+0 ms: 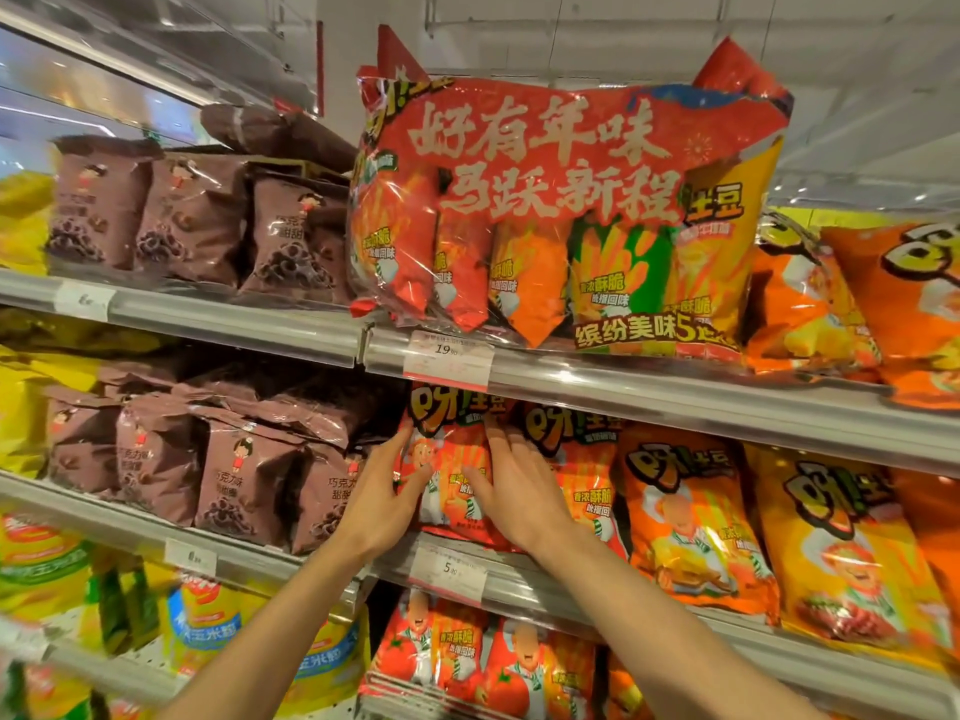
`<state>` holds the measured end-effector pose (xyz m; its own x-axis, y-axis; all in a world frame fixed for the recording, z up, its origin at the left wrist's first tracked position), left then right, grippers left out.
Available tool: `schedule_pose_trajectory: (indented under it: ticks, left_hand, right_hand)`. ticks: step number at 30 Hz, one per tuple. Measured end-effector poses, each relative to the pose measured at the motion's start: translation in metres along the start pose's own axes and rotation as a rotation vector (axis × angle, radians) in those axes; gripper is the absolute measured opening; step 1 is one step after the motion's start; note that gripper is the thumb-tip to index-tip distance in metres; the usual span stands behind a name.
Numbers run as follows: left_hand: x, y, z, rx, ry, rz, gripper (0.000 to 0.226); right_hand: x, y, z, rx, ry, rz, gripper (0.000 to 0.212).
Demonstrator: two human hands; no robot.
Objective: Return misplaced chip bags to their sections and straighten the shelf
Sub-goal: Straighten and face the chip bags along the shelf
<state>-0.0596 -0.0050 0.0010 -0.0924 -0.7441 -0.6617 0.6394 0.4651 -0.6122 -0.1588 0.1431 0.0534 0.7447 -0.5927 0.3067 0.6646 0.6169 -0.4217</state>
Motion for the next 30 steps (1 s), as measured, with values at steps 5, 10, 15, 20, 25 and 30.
schedule_pose_trajectory:
  ticks: [5, 10, 15, 20, 25, 30]
  left_hand:
    - [0.006, 0.007, -0.005, 0.089, -0.071, 0.018, 0.071]
    - [-0.025, 0.014, 0.014, -0.203, -0.176, -0.05, 0.056]
    - [-0.07, 0.02, -0.014, -0.256, -0.104, -0.11, 0.043]
    - [-0.127, 0.023, -0.07, -0.199, -0.014, -0.189, 0.045]
    - [-0.19, 0.032, -0.142, -0.086, 0.059, -0.237, 0.046]
    - [-0.247, 0.043, -0.22, 0.045, 0.118, -0.245, 0.051]
  right_hand:
    - [-0.002, 0.005, -0.007, -0.003, 0.058, 0.029, 0.063]
    - [-0.011, 0.018, 0.024, -0.024, -0.176, 0.049, 0.065]
    - [-0.062, 0.043, 0.078, -0.153, -0.225, -0.004, 0.061]
    - [-0.132, 0.07, 0.127, -0.231, -0.222, -0.113, 0.059]
    - [-0.21, 0.107, 0.168, -0.288, -0.233, -0.229, 0.064]
    - [-0.295, 0.145, 0.208, -0.375, -0.22, -0.35, 0.063]
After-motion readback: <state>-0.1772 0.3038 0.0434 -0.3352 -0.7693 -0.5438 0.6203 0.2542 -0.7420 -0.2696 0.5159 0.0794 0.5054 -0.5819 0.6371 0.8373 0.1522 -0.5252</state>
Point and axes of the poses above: each hand's wrist, its own y-axis away from the middle knuckle, its own z-axis out of the back of the hand, x = y × z, the point moved 5 cm from there along -y, towards the middle knuckle, and after that the axes turned 11 degrees about -z, right-handed, at the moved point
